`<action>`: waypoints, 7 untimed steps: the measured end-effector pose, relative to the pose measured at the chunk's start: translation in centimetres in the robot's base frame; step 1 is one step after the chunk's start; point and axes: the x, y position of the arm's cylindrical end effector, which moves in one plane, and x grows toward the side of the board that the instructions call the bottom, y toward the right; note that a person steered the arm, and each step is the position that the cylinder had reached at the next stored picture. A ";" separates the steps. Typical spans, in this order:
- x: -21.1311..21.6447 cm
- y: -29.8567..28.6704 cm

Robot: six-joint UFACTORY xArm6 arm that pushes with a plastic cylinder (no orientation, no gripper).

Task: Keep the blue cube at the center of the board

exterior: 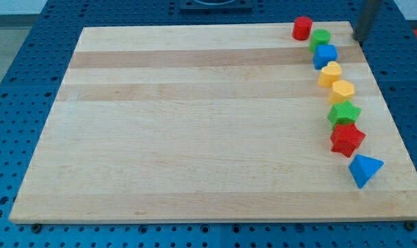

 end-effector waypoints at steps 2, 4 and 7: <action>4.1 -6.6; 5.1 -10.7; 11.2 -23.4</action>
